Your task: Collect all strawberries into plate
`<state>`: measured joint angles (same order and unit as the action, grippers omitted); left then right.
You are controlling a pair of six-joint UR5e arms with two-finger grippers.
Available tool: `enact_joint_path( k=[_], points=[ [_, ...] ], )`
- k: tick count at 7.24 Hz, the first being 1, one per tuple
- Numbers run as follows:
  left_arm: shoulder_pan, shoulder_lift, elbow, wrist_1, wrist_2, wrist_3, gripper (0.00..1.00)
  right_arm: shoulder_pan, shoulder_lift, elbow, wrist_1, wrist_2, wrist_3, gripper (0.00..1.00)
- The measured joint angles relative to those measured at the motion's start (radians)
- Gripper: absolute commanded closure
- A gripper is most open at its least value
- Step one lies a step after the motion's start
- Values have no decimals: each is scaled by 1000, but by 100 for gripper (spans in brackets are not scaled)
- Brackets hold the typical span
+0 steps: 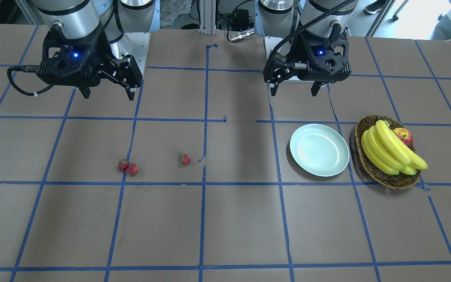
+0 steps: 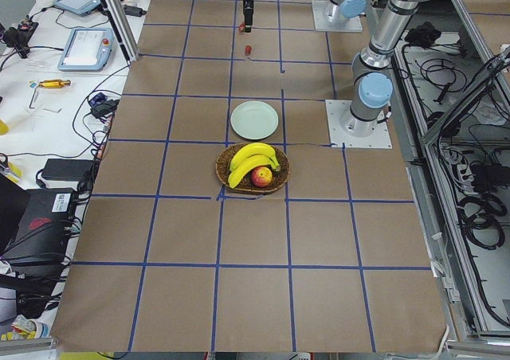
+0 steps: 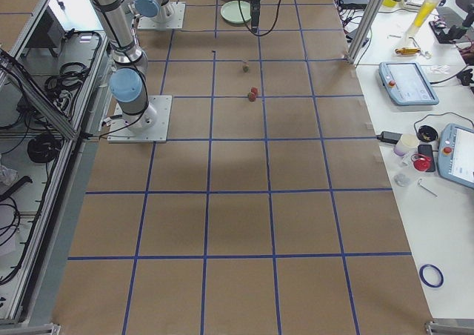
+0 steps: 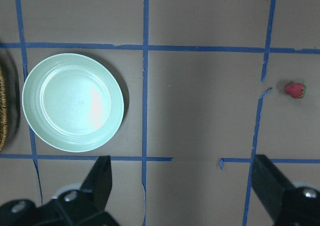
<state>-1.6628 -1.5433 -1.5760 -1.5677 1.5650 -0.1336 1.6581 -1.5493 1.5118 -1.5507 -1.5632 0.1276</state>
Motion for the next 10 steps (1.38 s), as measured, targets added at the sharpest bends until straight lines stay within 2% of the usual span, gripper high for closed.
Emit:
enact_joint_path(
  k=[8, 10],
  points=[
    [0, -1, -1, -1, 2, 6, 0, -14, 4, 2, -2, -7, -4, 0],
    [0, 0, -5, -4, 3, 9, 0, -109, 36, 47, -21, -3, -9, 0]
  ],
)
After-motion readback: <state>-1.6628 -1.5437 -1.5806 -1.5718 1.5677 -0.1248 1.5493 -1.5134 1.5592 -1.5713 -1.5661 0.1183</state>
